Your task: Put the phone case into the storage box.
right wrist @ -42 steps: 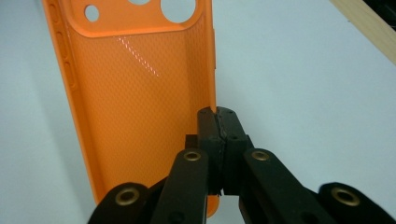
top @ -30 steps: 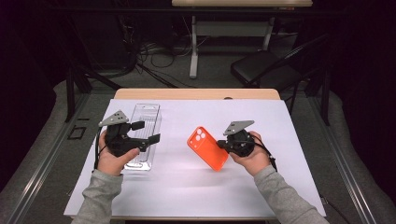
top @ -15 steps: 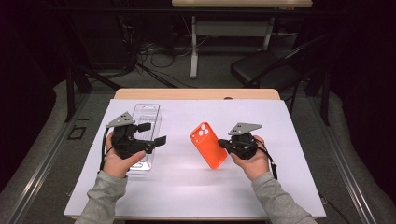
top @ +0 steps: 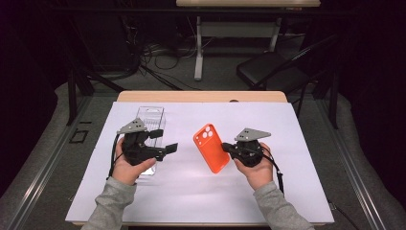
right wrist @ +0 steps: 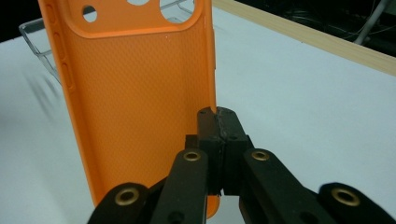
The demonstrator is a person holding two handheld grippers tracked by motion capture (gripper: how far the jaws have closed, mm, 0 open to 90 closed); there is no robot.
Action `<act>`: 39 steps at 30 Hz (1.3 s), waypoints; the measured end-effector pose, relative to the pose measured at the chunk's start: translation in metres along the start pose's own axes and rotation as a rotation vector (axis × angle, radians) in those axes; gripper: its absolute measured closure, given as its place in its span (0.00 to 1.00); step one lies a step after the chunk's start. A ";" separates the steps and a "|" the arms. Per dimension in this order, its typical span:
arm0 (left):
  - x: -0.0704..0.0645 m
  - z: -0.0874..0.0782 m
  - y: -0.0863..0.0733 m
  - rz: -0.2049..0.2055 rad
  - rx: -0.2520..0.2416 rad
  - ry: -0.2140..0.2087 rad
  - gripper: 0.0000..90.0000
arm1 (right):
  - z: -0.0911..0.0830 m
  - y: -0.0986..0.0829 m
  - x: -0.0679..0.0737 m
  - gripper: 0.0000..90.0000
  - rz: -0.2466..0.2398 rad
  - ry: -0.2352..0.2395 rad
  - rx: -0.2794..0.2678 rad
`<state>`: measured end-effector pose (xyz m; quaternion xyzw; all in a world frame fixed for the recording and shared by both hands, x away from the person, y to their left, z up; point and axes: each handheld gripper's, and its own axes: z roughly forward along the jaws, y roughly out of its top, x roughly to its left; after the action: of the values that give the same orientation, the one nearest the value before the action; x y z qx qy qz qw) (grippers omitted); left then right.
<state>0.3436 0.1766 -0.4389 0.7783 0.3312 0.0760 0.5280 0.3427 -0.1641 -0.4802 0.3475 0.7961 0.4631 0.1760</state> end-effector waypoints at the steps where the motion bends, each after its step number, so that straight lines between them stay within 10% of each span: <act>1: -0.001 0.001 0.000 0.001 -0.001 -0.005 0.17 | 0.000 0.000 0.001 1.00 0.008 0.001 -0.003; 39: -0.036 0.037 -0.015 -0.055 0.007 -0.125 0.45 | 0.004 -0.018 0.014 1.00 0.090 -0.027 -0.121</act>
<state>0.3264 0.1297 -0.4600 0.7741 0.3190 0.0117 0.5466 0.3284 -0.1579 -0.4969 0.3779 0.7479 0.5129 0.1866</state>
